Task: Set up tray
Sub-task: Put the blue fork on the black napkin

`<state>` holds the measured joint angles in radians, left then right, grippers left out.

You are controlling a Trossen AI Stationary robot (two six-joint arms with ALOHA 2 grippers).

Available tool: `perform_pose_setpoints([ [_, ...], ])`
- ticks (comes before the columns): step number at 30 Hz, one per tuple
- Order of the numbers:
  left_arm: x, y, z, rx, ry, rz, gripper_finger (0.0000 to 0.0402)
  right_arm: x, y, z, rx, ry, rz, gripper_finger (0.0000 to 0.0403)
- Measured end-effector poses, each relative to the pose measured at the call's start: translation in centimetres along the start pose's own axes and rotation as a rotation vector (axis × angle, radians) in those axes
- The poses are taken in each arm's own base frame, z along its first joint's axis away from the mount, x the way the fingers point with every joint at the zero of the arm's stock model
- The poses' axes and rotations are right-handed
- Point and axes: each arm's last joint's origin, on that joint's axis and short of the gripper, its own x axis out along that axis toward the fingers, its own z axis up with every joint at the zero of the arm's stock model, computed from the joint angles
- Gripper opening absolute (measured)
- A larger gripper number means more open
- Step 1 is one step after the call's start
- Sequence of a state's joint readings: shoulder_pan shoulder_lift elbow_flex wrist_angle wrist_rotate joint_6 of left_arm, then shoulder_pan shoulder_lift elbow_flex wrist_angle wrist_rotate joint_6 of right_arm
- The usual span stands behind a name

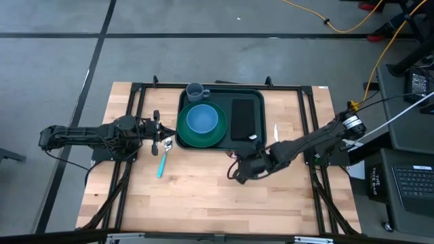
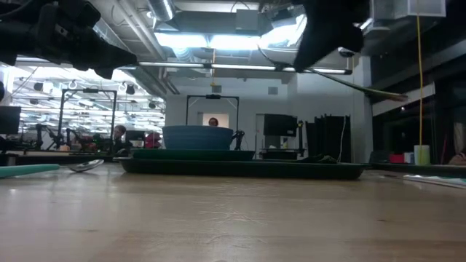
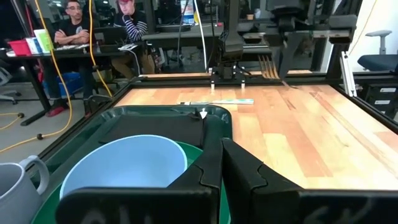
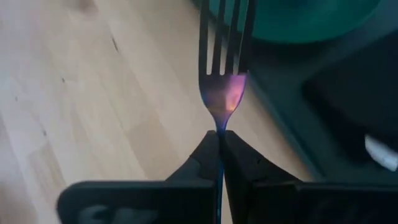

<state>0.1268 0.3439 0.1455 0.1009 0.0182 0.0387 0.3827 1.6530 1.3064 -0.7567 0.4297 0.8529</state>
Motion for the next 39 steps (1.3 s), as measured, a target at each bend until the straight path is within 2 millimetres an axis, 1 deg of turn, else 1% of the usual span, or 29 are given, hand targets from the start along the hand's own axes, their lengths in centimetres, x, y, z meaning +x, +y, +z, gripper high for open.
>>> perform_pose_setpoints([
  [4, 0.0, 0.0, 0.0, 0.000, 0.000, 0.000, 0.0003, 0.3, -1.4, 1.9, 0.023, -0.060, 0.023, 0.0010],
  [7, 0.0, 0.0, 0.0, 0.008, 0.000, 0.000, 0.0003, 1.3, -2.4, 3.1, 0.023, -0.108, 0.025, 0.0011],
  [11, 0.0, 0.0, 0.0, 0.034, 0.000, 0.000, 0.0003, 2.6, -3.7, 4.3, 0.021, -0.129, 0.067, 0.0011],
  [14, 0.0, 0.0, 0.0, 0.016, 0.001, 0.000, 0.0003, 3.1, -4.7, 4.9, 0.039, -0.130, 0.050, 0.0010],
  [18, 0.0, 0.0, 0.0, 0.006, 0.000, -0.002, 0.0003, 3.4, -5.9, 5.7, 0.106, -0.161, -0.009, 0.0008],
  [21, 0.0, 0.0, 0.0, 0.009, 0.000, -0.002, 0.0003, 3.2, -7.0, 6.4, 0.202, -0.190, -0.038, 0.0008],
  [26, 0.0, 0.0, 0.0, 0.002, -0.005, -0.002, 0.0003, 3.5, -8.9, 6.9, 0.361, -0.192, -0.122, 0.0008],
  [28, 0.0, 0.0, 0.1, 0.002, -0.007, -0.001, 0.0003, 3.7, -9.7, 6.8, 0.416, -0.160, -0.163, 0.0008],
  [31, 0.0, 0.0, 0.1, 0.001, -0.007, -0.001, 0.0003, 3.8, -10.8, 6.5, 0.485, -0.101, -0.206, 0.0008],
  [34, 0.0, 0.0, 0.1, 0.001, -0.007, -0.002, 0.0003, 4.0, -11.6, 6.5, 0.536, -0.079, -0.243, 0.0008],
  [39, 0.0, 0.0, 0.1, 0.001, -0.007, -0.001, 0.0003, 4.3, -13.6, 7.3, 0.621, -0.089, -0.283, 0.0008],
])
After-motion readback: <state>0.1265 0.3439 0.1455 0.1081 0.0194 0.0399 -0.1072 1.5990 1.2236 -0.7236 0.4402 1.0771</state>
